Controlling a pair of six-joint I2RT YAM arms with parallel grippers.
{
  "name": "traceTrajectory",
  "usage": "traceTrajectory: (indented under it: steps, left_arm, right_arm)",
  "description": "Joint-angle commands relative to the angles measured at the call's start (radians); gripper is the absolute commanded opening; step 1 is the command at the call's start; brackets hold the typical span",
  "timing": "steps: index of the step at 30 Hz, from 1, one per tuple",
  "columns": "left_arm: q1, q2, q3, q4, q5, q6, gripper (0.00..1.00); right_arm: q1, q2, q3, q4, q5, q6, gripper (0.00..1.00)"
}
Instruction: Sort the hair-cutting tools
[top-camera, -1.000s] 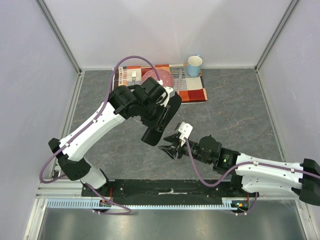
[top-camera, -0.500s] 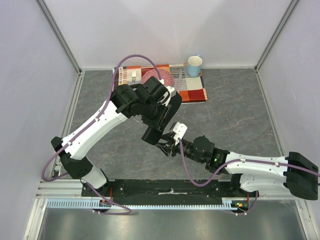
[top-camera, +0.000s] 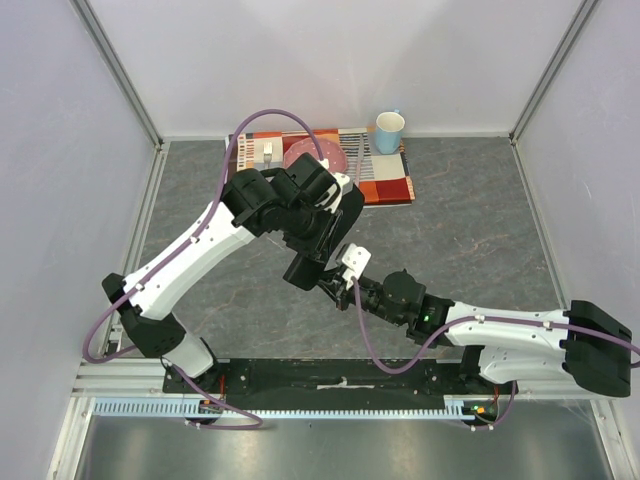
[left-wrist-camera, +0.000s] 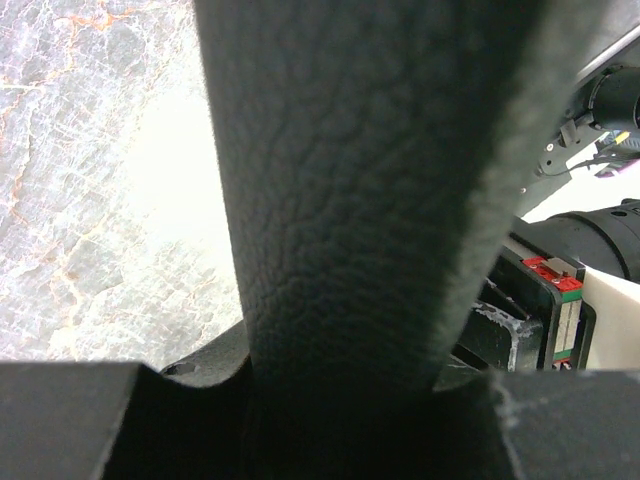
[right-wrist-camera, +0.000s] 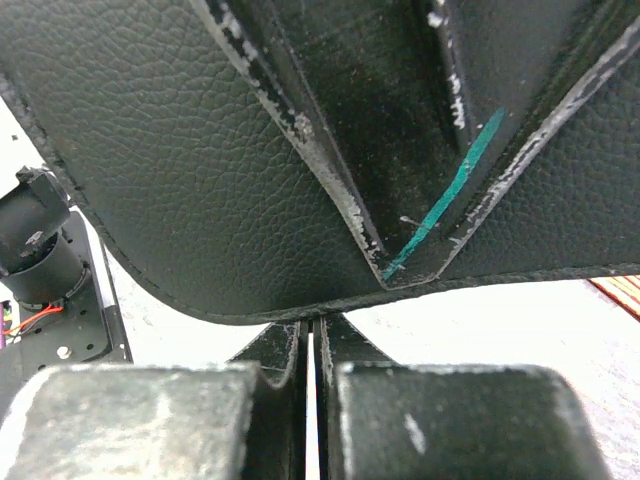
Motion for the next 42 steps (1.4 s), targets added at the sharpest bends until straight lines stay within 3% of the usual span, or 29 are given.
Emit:
traceTrajectory:
  steps: [1, 10, 16, 34, 42]
  left_arm:
    - [-0.012, -0.036, 0.013, -0.002, 0.014, 0.03, 0.02]
    - [-0.017, -0.107, -0.076, 0.021, 0.055, 0.037, 0.02]
    - [-0.027, -0.148, -0.138, 0.044, 0.124, 0.059, 0.02]
    - [-0.055, -0.289, -0.295, 0.208, 0.351, 0.117, 0.02]
    - [-0.069, -0.311, -0.346, 0.229, 0.416, 0.149, 0.02]
  right_arm:
    - [0.006, -0.019, 0.067, 0.013, 0.029, -0.035, 0.0]
    - [0.004, -0.101, 0.089, -0.144, 0.092, -0.082, 0.0]
    - [0.004, -0.175, 0.136, -0.351, 0.155, -0.148, 0.0]
    - [0.004, -0.304, 0.354, -0.887, 0.56, -0.177, 0.0]
    - [0.004, -0.296, 0.456, -1.017, 0.632, -0.225, 0.0]
